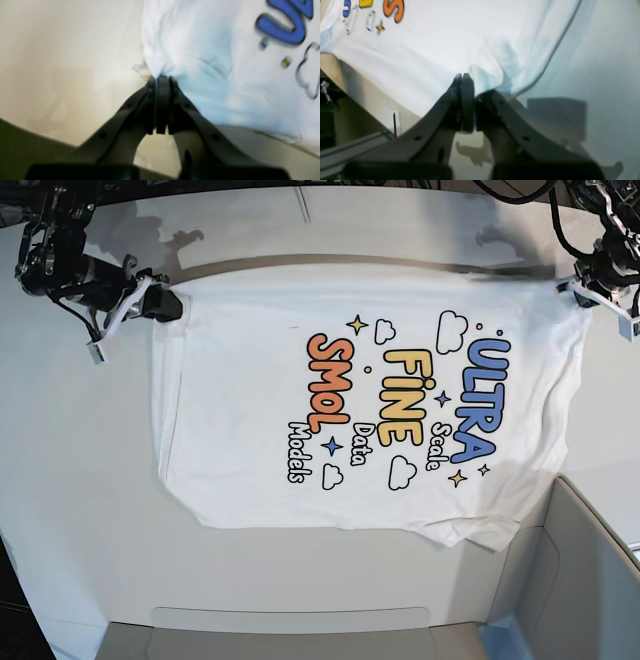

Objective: Layout the t-shirt on the table in an organized manner, then fold the t-shirt properly
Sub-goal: 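Pull the shirt corners apart with both grippers to smooth it, then fold the shirt's collar edge over toward the hem with both grippers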

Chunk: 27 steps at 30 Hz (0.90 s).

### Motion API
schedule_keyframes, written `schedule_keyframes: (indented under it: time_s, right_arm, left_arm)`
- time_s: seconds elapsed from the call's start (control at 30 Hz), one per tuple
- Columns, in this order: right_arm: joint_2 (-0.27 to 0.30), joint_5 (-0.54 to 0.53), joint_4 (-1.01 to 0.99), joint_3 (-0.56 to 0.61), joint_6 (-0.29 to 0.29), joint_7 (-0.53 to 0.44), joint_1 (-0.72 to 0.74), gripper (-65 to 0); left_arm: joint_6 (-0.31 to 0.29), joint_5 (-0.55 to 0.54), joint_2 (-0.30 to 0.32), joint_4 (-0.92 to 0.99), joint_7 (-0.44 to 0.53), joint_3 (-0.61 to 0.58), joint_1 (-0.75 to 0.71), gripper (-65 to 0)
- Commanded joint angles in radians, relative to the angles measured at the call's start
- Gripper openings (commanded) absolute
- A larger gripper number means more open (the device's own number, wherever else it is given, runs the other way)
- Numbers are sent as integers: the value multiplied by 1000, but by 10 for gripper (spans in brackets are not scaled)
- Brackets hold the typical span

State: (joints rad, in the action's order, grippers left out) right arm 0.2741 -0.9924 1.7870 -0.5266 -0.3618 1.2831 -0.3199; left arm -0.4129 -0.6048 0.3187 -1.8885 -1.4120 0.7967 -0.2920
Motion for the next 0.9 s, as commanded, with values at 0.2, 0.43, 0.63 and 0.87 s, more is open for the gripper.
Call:
schedule_keyframes:
  time_s: [0.2,0.43,0.63,0.87]
  right_arm:
    - [18,-3,-89,-5,-42,-12,115,-650]
    - [15,79,-109,4,-85,-12,215,-650]
    - [15,157,-160,70,-87,-18,307,-650]
    - [-20,240,-178,135,-89,-20,399,-650]
  left_arm:
    - [4,6,24,-13,16,7,127,-650]
    - [4,9,23,47,16,-12,218,-650]
    - [7,9,26,205,16,-32,311,-650]
    - [7,10,26,272,16,-33,396,-650]
